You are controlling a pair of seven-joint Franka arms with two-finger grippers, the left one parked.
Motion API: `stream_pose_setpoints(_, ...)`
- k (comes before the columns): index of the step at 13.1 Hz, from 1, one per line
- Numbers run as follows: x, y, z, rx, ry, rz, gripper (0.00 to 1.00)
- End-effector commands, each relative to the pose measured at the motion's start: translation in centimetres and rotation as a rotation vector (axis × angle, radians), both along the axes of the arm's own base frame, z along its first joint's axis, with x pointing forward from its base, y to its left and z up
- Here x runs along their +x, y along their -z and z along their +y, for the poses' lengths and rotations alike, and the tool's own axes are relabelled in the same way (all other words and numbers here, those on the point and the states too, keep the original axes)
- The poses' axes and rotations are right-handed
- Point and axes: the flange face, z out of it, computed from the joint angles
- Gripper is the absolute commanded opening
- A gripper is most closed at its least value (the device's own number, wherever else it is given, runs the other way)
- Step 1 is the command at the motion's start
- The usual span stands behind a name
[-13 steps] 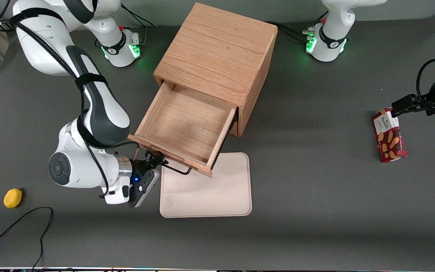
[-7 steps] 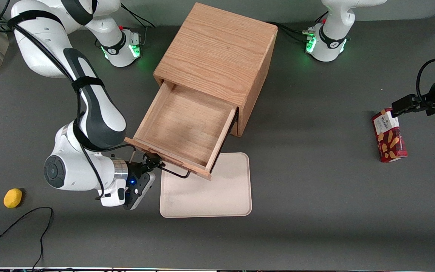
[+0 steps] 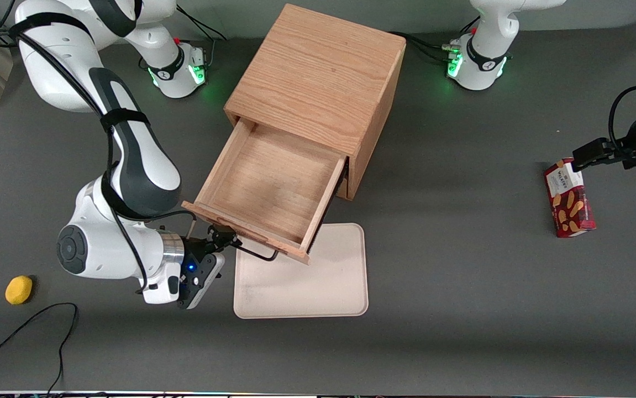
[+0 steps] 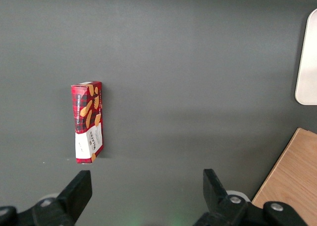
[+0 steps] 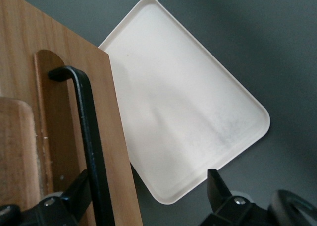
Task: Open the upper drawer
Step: 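Keep pulling the drawer further out with the right gripper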
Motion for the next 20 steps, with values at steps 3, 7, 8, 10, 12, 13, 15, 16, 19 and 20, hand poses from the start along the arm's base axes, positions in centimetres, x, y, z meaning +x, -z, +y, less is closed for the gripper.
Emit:
stream_pose_setpoints(3,1.3,0.2,0.0,0.038,0.025,-0.025,1.0)
stream_pose_setpoints(7,1.7,0.9,-0.1,0.042,0.035,-0.034,1.0)
stream_pose_setpoints(8,1.9,0.7,-0.3,0.043,0.038,-0.038,1.0)
stream_pose_setpoints(10,1.9,0.7,-0.3,0.044,0.039,-0.039,1.0)
stream_pose_setpoints(12,2.0,0.4,-0.3,0.046,0.041,-0.044,1.0)
stream_pose_setpoints(13,2.1,0.0,-0.3,0.047,0.039,-0.046,1.0)
stream_pose_setpoints(15,2.0,-0.3,-0.4,0.044,0.035,-0.038,1.0)
stream_pose_setpoints(16,2.0,-0.9,-0.6,0.045,0.035,-0.037,1.0)
stream_pose_setpoints(19,1.9,-2.6,-1.8,0.042,0.027,-0.017,1.0)
stream_pose_setpoints(20,1.8,-2.8,-2.3,0.036,0.026,-0.003,1.0)
